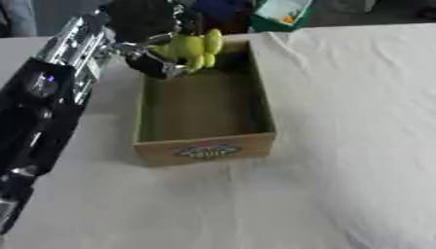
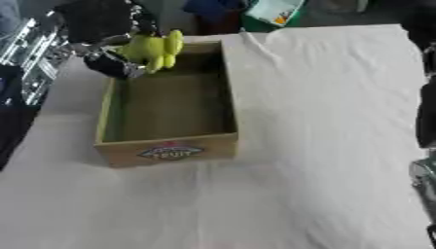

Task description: Pick up objects on the table and place them in the box.

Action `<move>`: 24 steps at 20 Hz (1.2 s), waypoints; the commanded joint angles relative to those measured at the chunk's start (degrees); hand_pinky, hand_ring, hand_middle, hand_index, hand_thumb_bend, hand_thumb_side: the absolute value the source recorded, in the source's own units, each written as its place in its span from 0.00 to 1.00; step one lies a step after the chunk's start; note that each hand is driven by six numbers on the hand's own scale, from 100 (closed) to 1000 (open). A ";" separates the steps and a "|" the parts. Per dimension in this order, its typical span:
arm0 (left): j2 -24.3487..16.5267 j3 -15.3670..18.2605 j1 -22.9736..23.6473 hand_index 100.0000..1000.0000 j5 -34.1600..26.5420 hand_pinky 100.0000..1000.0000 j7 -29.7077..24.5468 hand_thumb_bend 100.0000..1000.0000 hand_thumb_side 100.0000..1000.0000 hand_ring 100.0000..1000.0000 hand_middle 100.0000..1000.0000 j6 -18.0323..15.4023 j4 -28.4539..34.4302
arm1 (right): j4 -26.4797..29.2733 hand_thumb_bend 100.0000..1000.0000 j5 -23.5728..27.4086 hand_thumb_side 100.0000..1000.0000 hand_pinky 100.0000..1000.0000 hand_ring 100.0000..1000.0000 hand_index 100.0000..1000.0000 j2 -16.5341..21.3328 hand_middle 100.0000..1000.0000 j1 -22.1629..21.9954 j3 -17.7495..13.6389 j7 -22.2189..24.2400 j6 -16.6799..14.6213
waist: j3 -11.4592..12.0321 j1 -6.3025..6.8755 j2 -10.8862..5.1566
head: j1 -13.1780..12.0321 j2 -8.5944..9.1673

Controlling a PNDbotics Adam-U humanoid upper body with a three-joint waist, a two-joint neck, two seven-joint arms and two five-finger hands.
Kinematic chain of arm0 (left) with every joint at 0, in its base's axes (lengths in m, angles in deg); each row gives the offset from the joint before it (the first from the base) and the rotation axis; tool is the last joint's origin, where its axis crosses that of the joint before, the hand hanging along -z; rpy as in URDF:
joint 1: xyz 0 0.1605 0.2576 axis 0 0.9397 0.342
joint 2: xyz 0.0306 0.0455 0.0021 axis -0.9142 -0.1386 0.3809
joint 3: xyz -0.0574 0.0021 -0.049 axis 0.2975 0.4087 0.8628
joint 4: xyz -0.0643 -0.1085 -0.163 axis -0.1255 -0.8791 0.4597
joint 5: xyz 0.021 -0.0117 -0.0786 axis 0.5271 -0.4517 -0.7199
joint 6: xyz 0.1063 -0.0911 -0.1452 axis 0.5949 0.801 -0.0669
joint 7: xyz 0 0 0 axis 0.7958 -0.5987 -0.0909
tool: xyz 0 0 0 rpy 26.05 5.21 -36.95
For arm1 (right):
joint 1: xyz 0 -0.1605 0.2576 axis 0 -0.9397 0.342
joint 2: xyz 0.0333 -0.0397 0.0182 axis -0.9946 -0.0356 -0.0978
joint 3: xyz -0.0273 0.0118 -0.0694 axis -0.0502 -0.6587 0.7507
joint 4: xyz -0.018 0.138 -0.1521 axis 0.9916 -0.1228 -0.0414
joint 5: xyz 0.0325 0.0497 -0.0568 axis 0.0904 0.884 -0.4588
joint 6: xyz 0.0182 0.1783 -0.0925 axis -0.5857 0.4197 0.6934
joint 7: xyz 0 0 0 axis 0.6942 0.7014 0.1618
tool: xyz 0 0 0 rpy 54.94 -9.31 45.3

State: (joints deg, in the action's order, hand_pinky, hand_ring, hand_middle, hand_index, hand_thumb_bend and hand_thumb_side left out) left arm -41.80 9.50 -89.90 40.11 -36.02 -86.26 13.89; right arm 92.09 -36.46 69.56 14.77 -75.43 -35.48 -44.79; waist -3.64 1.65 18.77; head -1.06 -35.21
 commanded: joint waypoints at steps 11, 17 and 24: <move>1.46 -0.54 0.00 0.68 2.32 0.40 -13.92 0.00 0.24 0.62 0.58 -1.23 -3.62 | 1.13 0.00 1.00 0.62 0.89 0.75 0.88 0.06 0.61 1.07 0.44 1.10 0.27 | -1.06 0.05 -1.16 | -1.13 0.05; 1.80 0.21 0.55 0.81 -4.41 0.57 -17.94 0.00 0.72 0.77 0.75 2.59 -4.67 | 1.13 0.00 0.82 0.61 0.90 0.75 0.88 -0.12 0.61 0.73 0.33 0.77 0.33 | -1.36 0.15 -1.09 | -1.44 0.05; 1.24 0.52 0.67 0.95 -6.10 0.65 -16.97 0.67 0.99 0.85 0.83 5.88 -2.87 | 1.13 0.00 0.79 0.61 0.90 0.75 0.88 -0.24 0.61 0.62 0.28 0.61 0.34 | -1.30 0.17 -1.08 | -1.35 -0.17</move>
State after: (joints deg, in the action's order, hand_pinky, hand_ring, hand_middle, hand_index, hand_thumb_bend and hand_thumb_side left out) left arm -39.44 9.31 -88.36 34.37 -53.46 -81.15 9.69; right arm 92.09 -35.75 68.63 15.11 -74.70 -34.71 -44.37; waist -4.93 2.01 18.77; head -2.37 -35.22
